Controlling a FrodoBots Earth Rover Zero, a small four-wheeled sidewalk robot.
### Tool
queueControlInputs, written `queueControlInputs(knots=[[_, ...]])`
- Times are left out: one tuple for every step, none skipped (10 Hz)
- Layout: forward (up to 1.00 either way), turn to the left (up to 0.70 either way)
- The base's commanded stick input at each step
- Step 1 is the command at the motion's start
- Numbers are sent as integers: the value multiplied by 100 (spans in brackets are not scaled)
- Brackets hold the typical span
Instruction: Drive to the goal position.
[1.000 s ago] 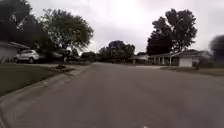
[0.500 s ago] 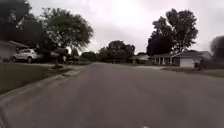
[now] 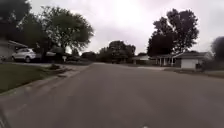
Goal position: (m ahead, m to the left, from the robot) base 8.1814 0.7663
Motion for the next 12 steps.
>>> queueControlInputs(knots=[[70, 0], [70, 0], [70, 17], [70, 35], [70, 35], [70, 35], [70, 35], [70, 35], [70, 21], [70, 0], [70, 0], [70, 0]])
